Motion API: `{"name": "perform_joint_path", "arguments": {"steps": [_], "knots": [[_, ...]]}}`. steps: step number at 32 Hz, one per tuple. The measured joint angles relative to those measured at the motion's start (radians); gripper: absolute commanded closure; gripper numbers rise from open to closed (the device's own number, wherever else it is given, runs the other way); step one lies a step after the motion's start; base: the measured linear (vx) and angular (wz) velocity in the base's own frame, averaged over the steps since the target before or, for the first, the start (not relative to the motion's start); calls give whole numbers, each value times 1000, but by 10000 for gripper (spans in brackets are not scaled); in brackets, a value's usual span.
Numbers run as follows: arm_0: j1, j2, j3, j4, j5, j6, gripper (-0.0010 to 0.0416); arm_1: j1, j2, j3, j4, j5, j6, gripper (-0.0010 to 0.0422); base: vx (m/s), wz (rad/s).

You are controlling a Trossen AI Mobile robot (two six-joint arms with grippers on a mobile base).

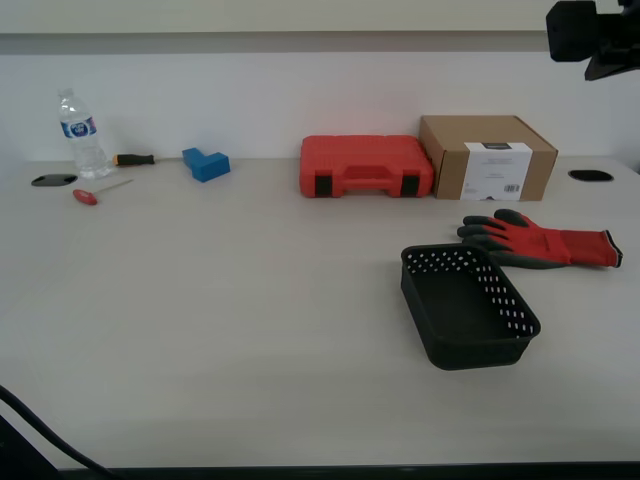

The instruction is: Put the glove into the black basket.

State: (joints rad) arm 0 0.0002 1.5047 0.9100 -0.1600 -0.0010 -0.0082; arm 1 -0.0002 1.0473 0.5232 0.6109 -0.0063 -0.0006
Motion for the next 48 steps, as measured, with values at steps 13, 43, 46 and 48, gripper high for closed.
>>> {"name": "perform_joint_path", "arguments": {"steps": [13, 43, 46, 48], "knots": [[-40, 151, -38, -8, 39, -50, 405, 0, 0, 0, -1, 0, 0, 412, 0, 0], [-176, 610, 214, 164, -74, -191, 208, 0, 0, 0, -2, 0, 0, 412, 0, 0], [-176, 694, 288, 121, -74, -191, 206, 0, 0, 0, -2, 0, 0, 412, 0, 0], [-175, 739, 312, 121, -74, -191, 207, 0, 0, 0, -2, 0, 0, 412, 0, 0]]}}
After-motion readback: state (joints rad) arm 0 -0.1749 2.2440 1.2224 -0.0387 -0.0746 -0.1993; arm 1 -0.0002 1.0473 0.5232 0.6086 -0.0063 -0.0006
